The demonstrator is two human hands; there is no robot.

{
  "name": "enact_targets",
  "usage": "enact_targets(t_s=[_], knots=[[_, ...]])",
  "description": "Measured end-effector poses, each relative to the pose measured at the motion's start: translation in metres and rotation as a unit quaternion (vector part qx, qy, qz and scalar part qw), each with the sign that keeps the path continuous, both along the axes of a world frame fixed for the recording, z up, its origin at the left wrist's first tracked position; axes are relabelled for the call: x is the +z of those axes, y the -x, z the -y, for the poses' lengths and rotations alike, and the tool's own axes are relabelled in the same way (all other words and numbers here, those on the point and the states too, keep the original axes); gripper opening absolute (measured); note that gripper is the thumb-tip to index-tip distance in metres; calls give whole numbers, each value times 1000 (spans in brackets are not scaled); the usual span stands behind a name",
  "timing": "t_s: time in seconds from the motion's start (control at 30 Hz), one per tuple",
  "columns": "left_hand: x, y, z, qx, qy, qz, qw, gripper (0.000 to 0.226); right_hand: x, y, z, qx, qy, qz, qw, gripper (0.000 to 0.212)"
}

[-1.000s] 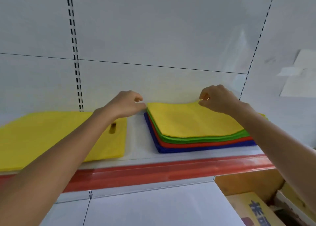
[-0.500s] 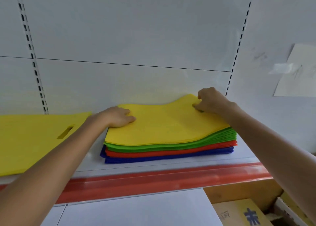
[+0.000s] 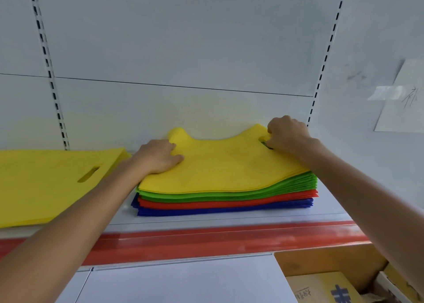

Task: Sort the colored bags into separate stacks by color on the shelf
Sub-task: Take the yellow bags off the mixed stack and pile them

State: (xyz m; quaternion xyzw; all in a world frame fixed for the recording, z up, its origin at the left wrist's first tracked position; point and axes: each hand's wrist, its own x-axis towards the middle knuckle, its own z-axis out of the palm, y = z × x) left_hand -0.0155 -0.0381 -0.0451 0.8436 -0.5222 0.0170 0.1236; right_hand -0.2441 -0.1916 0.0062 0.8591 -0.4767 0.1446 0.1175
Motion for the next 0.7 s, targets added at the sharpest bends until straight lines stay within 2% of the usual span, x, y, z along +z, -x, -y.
enact_targets(t_s=[0.13, 0.3, 0.47, 0.7], knots=[[3, 4, -4, -1, 144, -21, 989, 45, -1, 1, 1, 9, 3, 27, 1000, 32], [7, 4, -8, 39, 244, -99, 964, 35, 0, 2, -1, 38, -39, 105, 993, 40], [14, 1, -12, 39, 261, -162, 951, 33, 8, 4, -9, 52, -29, 163, 985, 45], [36, -17, -40, 14, 299, -142, 943, 35, 23, -9, -35, 43, 30, 159, 986, 42]])
